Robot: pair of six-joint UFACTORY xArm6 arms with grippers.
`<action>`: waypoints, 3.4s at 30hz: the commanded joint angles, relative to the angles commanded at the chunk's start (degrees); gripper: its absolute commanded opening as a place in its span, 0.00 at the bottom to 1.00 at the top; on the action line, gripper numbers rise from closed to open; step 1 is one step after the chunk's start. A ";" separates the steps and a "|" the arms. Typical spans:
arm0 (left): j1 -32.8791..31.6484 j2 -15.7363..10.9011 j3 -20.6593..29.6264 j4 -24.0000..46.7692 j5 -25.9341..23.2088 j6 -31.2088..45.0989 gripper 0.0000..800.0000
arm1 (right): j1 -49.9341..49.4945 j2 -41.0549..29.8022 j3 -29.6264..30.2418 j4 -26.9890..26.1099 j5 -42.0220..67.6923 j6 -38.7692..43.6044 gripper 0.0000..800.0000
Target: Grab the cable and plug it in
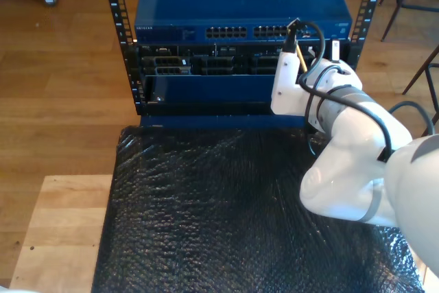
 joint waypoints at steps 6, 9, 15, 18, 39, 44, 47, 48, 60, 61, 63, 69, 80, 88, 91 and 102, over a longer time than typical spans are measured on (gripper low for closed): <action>0.00 0.00 0.00 0.00 0.00 0.00 1.00 | -3.34 -3.34 0.79 -0.09 1.76 0.00 1.00; 0.00 0.00 0.00 0.00 0.00 0.00 1.00 | -6.07 -4.66 0.62 -0.26 4.92 -0.09 1.00; 0.00 0.00 0.00 0.00 0.00 0.00 1.00 | -13.19 -7.47 -0.09 -3.87 17.23 -2.55 1.00; 0.00 0.00 0.00 0.00 0.00 0.00 1.00 | -17.23 -9.23 -0.79 -5.19 23.47 -2.64 1.00; 0.00 0.00 0.00 0.00 0.00 0.00 1.00 | -42.99 -5.80 -15.03 -15.38 53.36 -20.22 1.00; 0.00 0.09 0.00 0.00 0.00 0.00 1.00 | -49.32 -4.40 -19.08 -15.21 64.18 -28.84 1.00; 0.00 0.09 0.00 0.00 0.00 -0.09 1.00 | -52.84 -4.57 -20.75 -15.30 70.68 -31.82 1.00; 0.00 0.00 0.00 0.00 0.00 0.00 1.00 | -53.71 -4.66 -21.10 -15.30 73.05 -32.70 1.00; 0.00 0.00 0.00 0.00 0.00 0.00 1.00 | -68.57 -11.78 -18.29 -15.91 94.86 -45.10 1.00; 0.00 0.00 0.00 0.00 0.00 -0.09 1.00 | -69.98 -12.57 -17.85 -16.09 96.18 -46.07 1.00; 0.00 0.00 0.00 0.00 0.00 -0.09 1.00 | -72.44 -14.07 -16.62 -16.97 99.08 -48.18 1.00; 0.00 0.09 0.00 0.00 0.00 0.00 1.00 | -78.86 -18.29 -12.84 -21.89 105.14 -51.96 1.00; 0.00 0.00 0.00 0.00 0.00 0.00 1.00 | -92.31 -27.43 -2.90 -28.22 110.15 -63.38 1.00; 0.00 0.00 0.00 0.00 0.00 0.00 1.00 | -99.34 -33.05 4.22 -28.40 110.15 -71.12 1.00; 0.00 0.00 0.00 0.00 0.00 0.00 1.00 | -100.66 -35.08 7.12 -28.40 110.07 -72.79 1.00; 0.00 0.00 0.00 0.00 0.00 0.00 1.00 | -102.86 -38.68 16.70 -29.45 107.52 -74.64 1.00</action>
